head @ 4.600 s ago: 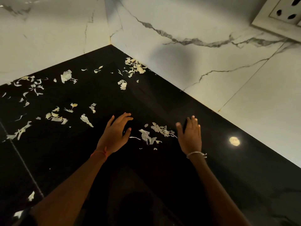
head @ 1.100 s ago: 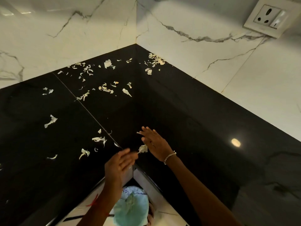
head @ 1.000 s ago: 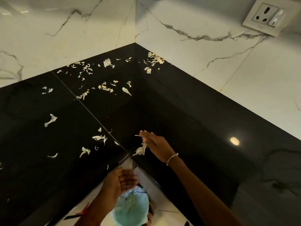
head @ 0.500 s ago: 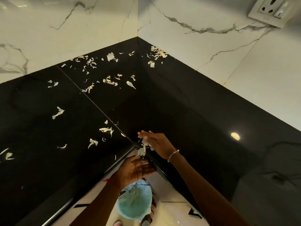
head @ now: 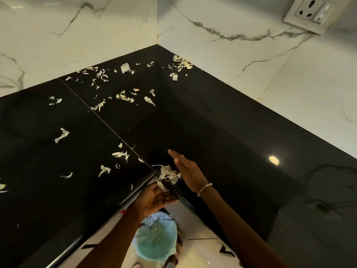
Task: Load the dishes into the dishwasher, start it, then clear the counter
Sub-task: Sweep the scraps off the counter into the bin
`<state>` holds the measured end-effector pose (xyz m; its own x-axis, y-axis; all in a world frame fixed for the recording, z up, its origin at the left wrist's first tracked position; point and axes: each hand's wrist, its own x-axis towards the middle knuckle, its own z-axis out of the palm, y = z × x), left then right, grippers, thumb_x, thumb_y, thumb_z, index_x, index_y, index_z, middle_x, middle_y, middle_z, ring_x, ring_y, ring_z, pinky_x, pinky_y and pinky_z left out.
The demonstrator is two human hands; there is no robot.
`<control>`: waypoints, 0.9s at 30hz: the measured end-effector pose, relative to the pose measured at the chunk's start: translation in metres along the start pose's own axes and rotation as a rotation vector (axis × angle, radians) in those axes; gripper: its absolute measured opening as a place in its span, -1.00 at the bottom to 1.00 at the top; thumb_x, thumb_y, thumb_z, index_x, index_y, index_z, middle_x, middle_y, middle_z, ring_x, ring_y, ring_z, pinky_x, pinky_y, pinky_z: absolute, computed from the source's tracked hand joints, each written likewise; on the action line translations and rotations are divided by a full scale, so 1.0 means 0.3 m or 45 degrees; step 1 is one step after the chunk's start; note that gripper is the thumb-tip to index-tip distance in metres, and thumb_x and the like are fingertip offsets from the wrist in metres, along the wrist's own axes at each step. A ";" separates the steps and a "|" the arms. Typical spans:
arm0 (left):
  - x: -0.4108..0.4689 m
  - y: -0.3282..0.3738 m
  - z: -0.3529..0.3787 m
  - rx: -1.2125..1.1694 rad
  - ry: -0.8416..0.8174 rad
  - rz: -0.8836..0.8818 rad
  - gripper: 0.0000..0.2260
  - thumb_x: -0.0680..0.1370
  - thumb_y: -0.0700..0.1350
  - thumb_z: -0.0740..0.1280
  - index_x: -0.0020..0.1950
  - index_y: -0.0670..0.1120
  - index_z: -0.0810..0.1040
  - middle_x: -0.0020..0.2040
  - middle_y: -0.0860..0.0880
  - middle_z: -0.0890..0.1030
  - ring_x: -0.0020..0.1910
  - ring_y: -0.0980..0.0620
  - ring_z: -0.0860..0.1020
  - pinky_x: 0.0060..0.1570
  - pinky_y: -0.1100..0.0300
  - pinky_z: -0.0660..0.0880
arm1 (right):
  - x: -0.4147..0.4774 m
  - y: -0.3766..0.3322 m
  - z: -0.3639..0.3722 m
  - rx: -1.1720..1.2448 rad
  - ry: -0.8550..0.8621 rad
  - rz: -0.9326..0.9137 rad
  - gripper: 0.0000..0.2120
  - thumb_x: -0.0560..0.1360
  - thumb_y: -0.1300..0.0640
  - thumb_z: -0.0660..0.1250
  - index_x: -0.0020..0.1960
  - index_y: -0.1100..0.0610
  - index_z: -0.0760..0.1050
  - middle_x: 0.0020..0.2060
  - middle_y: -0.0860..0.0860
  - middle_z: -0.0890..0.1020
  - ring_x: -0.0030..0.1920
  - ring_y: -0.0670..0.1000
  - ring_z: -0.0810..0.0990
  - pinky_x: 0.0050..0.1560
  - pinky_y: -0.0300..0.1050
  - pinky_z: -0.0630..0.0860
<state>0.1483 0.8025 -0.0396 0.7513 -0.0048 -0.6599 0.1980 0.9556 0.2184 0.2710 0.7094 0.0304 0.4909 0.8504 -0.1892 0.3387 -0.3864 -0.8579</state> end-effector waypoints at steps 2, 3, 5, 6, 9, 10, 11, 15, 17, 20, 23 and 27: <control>0.001 -0.001 -0.002 0.020 -0.009 0.004 -0.57 0.63 -0.02 -0.01 0.12 -0.33 0.46 -0.01 -0.41 0.58 -0.09 -0.32 0.62 -0.15 -0.12 0.59 | 0.005 -0.001 0.002 -0.170 -0.006 0.028 -0.59 0.64 0.03 -0.08 0.48 0.01 0.10 0.47 0.01 0.20 0.48 -0.07 0.00 0.48 -0.11 -0.08; 0.001 0.000 -0.001 0.032 -0.014 0.006 -0.56 0.63 -0.01 -0.02 0.11 -0.33 0.46 -0.02 -0.40 0.58 -0.09 -0.31 0.62 -0.15 -0.11 0.60 | 0.005 -0.002 0.013 -0.291 -0.035 -0.011 -0.58 0.64 0.05 -0.08 0.49 0.04 0.08 0.47 0.02 0.19 0.47 -0.12 0.00 0.46 -0.20 -0.13; 0.004 0.000 -0.007 0.060 -0.022 0.028 -0.55 0.63 0.00 -0.02 0.10 -0.33 0.47 -0.04 -0.40 0.59 -0.10 -0.29 0.63 -0.16 -0.09 0.61 | -0.003 -0.003 0.036 -0.428 -0.091 -0.113 -0.58 0.65 0.07 -0.09 0.49 0.08 0.06 0.47 0.04 0.20 0.47 -0.14 0.03 0.47 -0.26 -0.18; 0.006 0.002 -0.009 0.078 -0.014 0.041 -0.57 0.63 0.00 0.00 0.10 -0.33 0.47 -0.04 -0.38 0.60 -0.10 -0.28 0.63 -0.17 -0.07 0.61 | -0.008 0.000 0.046 -0.416 -0.131 -0.148 -0.58 0.64 0.07 -0.09 0.49 0.08 0.06 0.47 0.04 0.21 0.48 -0.12 0.07 0.49 -0.20 -0.15; 0.005 -0.003 -0.010 0.110 -0.007 0.096 -0.60 0.58 0.02 0.09 0.16 -0.29 0.46 0.02 -0.35 0.59 -0.05 -0.26 0.62 -0.14 -0.05 0.61 | -0.030 0.008 0.047 -0.174 -0.217 -0.165 -0.58 0.63 0.03 -0.07 0.48 0.03 0.09 0.42 -0.02 0.31 0.41 -0.07 0.28 0.48 -0.15 0.03; 0.003 -0.001 -0.009 0.116 -0.008 0.116 -0.58 0.56 0.04 0.16 0.19 -0.29 0.45 0.07 -0.36 0.57 0.00 -0.27 0.61 -0.09 -0.06 0.60 | -0.030 0.013 0.042 -0.117 -0.193 -0.149 -0.57 0.63 0.00 -0.07 0.48 0.00 0.09 0.41 -0.05 0.32 0.40 -0.04 0.30 0.45 -0.12 0.11; -0.001 0.001 -0.004 0.132 -0.029 0.139 -0.53 0.51 0.05 0.26 0.23 -0.29 0.44 0.13 -0.38 0.53 0.05 -0.28 0.58 -0.03 -0.08 0.59 | -0.026 0.019 0.038 -0.111 -0.155 -0.133 -0.56 0.62 -0.05 -0.08 0.48 -0.03 0.09 0.42 -0.08 0.30 0.42 -0.02 0.28 0.45 -0.06 0.15; -0.003 0.000 -0.008 0.140 -0.044 0.160 -0.50 0.46 -0.01 0.31 0.28 -0.31 0.40 0.24 -0.38 0.45 0.12 -0.29 0.53 0.13 -0.13 0.49 | -0.003 -0.010 0.041 -0.292 -0.127 -0.161 -0.57 0.64 0.05 -0.08 0.49 0.05 0.06 0.48 -0.03 0.18 0.47 -0.08 0.15 0.51 -0.07 -0.04; 0.003 -0.003 -0.015 0.140 -0.061 0.158 -0.56 0.49 -0.03 0.18 0.25 -0.30 0.43 0.21 -0.36 0.48 0.11 -0.28 0.54 0.14 -0.14 0.48 | -0.011 -0.035 0.059 -0.390 -0.148 -0.191 -0.57 0.64 0.10 -0.06 0.50 0.09 0.03 0.48 0.00 0.15 0.44 -0.19 0.00 0.50 -0.16 -0.13; -0.003 -0.010 -0.007 0.157 -0.061 0.212 -0.64 0.48 -0.05 0.18 0.13 -0.25 0.52 0.07 -0.30 0.58 -0.01 -0.20 0.62 -0.12 -0.04 0.61 | -0.040 -0.032 0.079 -0.452 -0.248 -0.235 -0.56 0.64 0.08 -0.03 0.50 0.05 0.02 0.48 0.00 0.15 0.40 -0.20 0.02 0.45 -0.25 -0.09; -0.008 -0.014 -0.003 0.144 -0.077 0.228 -0.67 0.49 -0.08 0.18 0.15 -0.22 0.51 0.11 -0.29 0.57 0.06 -0.21 0.58 -0.09 -0.06 0.61 | -0.067 -0.005 0.078 -0.150 -0.182 -0.196 -0.56 0.62 0.03 -0.04 0.48 -0.06 0.02 0.48 -0.07 0.17 0.43 -0.07 0.22 0.43 -0.09 0.20; -0.029 -0.027 0.026 0.110 -0.099 0.213 -0.70 0.55 -0.16 0.10 0.17 -0.26 0.49 0.05 -0.28 0.58 -0.10 -0.16 0.64 -0.27 0.08 0.62 | -0.065 0.029 0.049 -0.447 0.214 0.044 -0.54 0.63 0.01 -0.07 0.50 0.02 -0.04 0.49 -0.05 0.07 0.47 -0.13 -0.07 0.43 -0.24 -0.11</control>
<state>0.1450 0.7924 -0.0299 0.8239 0.1263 -0.5524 0.1167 0.9161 0.3835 0.2526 0.6948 0.0197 0.6213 0.7760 -0.1092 0.5596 -0.5369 -0.6313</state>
